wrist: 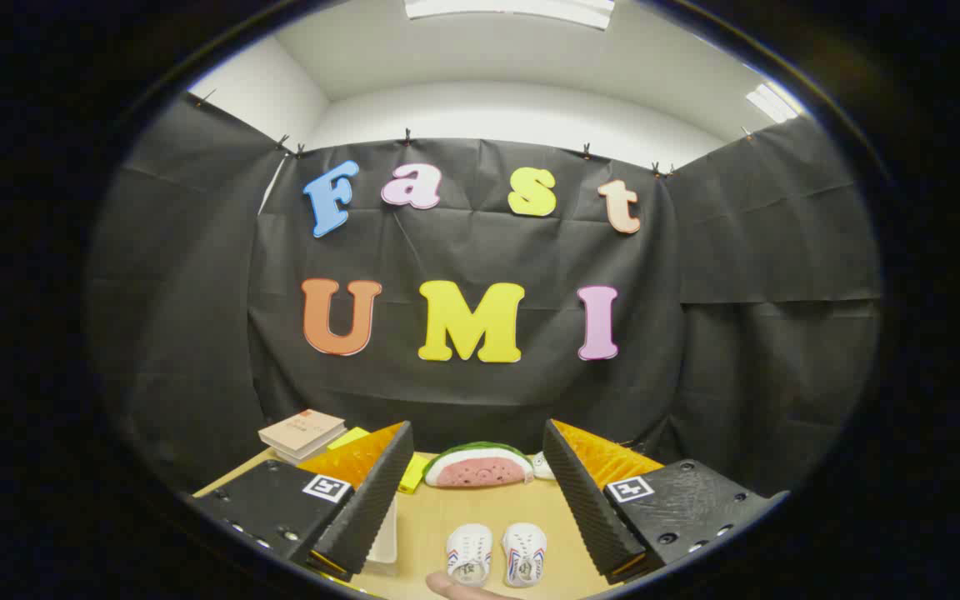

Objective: Open the storage box then place both shoes into the box .Put the left shoe in first, then the right shoe, with the right side of both shoes facing outward in a uniform manner.

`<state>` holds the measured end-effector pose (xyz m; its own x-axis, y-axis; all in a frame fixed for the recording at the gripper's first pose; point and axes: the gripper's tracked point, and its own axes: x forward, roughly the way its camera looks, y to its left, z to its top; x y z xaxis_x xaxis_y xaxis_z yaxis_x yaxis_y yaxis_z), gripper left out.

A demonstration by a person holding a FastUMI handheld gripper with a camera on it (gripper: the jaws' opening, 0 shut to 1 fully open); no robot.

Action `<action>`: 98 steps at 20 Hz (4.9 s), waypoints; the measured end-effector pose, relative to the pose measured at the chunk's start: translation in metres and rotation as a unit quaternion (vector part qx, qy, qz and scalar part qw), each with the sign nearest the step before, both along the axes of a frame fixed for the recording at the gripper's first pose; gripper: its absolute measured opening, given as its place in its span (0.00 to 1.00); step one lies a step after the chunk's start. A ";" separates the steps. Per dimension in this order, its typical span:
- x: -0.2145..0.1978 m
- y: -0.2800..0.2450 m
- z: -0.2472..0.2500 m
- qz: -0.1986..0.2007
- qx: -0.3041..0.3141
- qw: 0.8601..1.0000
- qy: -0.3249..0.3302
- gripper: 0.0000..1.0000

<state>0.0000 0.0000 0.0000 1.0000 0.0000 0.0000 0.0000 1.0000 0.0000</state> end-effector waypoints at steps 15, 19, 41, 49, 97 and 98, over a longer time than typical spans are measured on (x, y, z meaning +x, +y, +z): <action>0.025 -0.051 -0.004 0.031 0.005 0.999 0.020 0.95; 0.041 -0.062 -0.022 0.036 0.004 0.999 0.037 0.95; 0.178 0.078 -0.251 0.376 0.233 0.804 0.398 0.96; 0.174 0.125 -0.297 0.503 0.326 0.640 0.481 0.95; 0.073 0.407 -0.106 0.478 0.232 0.715 0.455 0.20; 0.072 0.411 -0.108 0.473 0.229 0.714 0.462 0.33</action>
